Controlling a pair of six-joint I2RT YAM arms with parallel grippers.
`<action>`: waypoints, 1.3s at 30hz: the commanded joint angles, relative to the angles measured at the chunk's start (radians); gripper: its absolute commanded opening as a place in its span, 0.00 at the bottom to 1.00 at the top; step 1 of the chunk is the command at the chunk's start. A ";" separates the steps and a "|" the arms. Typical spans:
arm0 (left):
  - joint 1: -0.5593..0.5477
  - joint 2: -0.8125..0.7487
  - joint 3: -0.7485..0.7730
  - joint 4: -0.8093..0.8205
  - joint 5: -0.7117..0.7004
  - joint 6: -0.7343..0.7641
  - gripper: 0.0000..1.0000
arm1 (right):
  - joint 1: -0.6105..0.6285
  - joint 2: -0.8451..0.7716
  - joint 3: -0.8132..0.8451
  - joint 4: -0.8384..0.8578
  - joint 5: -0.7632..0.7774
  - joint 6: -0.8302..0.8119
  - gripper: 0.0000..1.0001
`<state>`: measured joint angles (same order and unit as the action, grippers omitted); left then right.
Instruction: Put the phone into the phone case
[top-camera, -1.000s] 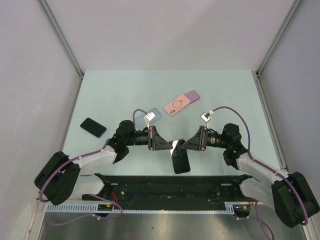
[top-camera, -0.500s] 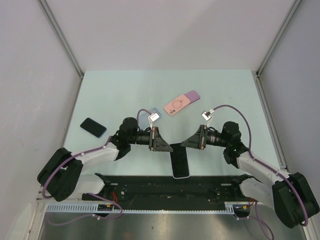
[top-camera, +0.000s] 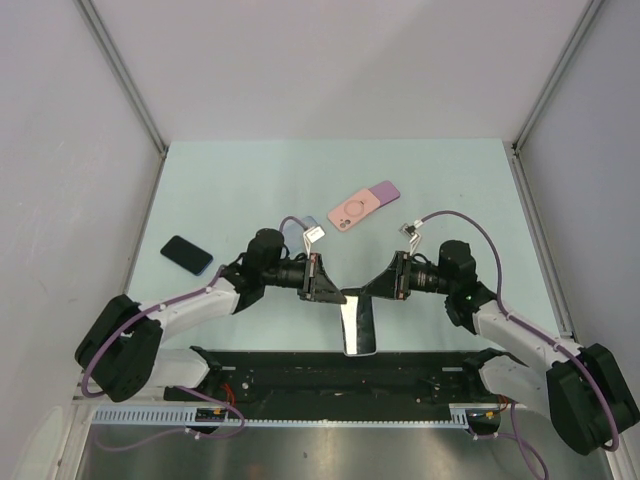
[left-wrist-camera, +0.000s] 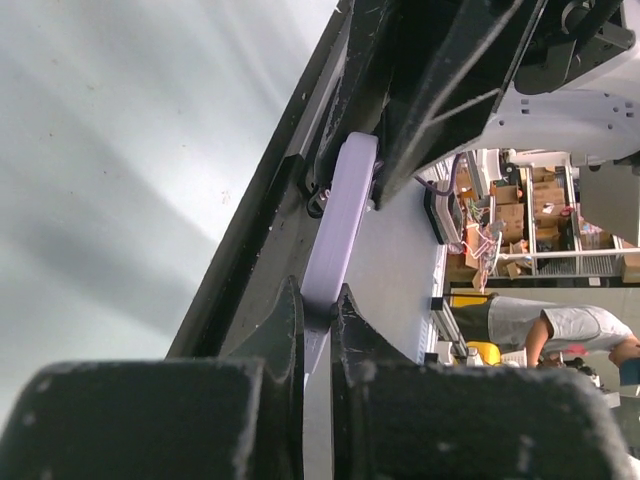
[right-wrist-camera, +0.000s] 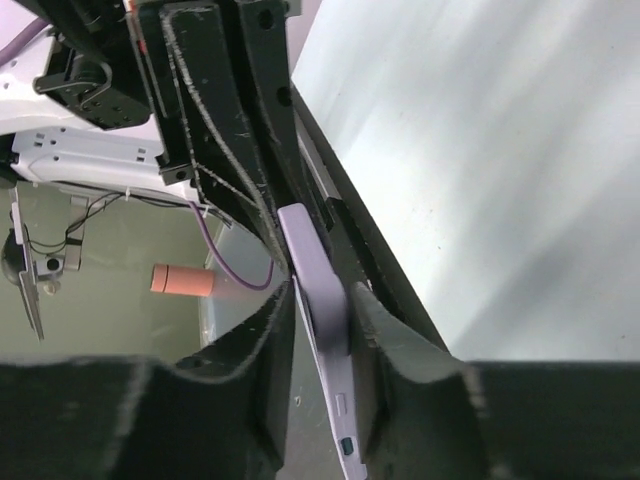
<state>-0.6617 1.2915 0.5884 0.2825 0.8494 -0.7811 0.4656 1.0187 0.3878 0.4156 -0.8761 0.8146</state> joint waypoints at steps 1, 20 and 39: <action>0.005 0.012 0.028 -0.109 -0.105 0.032 0.00 | 0.013 -0.006 0.060 0.078 -0.047 0.032 0.21; 0.011 -0.072 -0.073 0.138 -0.055 -0.084 0.61 | -0.038 -0.062 0.060 0.149 -0.007 0.149 0.00; 0.013 0.066 -0.102 0.497 0.008 -0.316 0.00 | -0.044 -0.103 0.051 -0.041 -0.008 0.074 0.59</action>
<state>-0.6552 1.3460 0.4694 0.6861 0.8719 -1.0363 0.4168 0.9710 0.3958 0.4465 -0.8524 0.9401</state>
